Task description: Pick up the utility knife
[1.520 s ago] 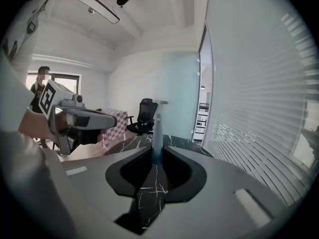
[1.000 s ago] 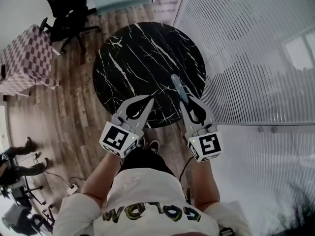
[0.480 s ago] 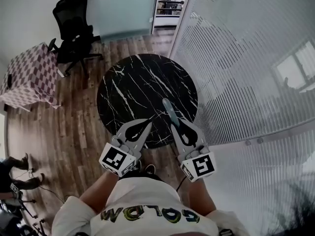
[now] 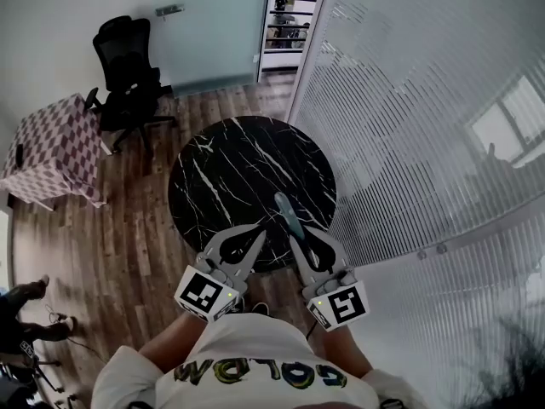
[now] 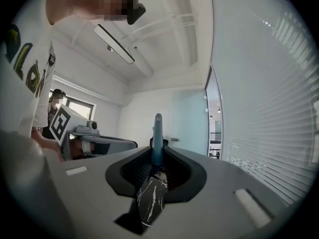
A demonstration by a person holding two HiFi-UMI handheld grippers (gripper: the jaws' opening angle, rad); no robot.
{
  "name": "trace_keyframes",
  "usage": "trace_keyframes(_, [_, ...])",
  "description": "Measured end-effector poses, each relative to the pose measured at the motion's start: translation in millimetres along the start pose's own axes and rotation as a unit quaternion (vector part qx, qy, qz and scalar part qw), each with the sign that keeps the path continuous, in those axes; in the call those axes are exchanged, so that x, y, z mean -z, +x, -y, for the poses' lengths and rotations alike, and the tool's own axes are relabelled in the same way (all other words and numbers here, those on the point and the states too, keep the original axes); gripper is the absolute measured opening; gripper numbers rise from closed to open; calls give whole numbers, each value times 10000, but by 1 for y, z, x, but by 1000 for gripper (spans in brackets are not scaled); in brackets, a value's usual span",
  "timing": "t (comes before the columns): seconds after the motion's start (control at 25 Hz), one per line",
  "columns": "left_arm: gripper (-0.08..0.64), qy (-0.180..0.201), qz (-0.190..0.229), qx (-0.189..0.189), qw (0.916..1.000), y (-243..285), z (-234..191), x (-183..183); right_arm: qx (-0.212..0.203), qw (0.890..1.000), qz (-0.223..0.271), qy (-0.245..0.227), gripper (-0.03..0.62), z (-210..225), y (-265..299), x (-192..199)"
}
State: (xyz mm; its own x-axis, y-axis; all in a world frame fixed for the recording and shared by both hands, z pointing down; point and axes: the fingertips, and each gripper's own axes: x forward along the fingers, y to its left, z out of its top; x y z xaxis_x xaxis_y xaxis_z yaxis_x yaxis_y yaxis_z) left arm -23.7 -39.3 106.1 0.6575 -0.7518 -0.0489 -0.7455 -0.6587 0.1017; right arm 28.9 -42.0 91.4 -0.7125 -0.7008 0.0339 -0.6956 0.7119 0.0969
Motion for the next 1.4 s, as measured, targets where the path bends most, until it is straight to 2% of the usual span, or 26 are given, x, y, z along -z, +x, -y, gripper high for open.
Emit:
trace_keyframes(0.4, [1,15,62,55,10000,-3,5,-9,12,9997,216,-81,71,-6,-7,-19])
trace_keyframes(0.84, [1,-28,71,33,10000,-1,1,-6,-5,9998,163,-76,71,-5,-7,-9])
trace_keyframes(1.12, [0,-73,61,78,9999,2,4,-8,37,9998,193,-35,71,-1,-9,-17])
trace_keyframes(1.4, [0,-107,61,27,9999,4,5,0,54,9998,195,-36,71,2,-12,-5])
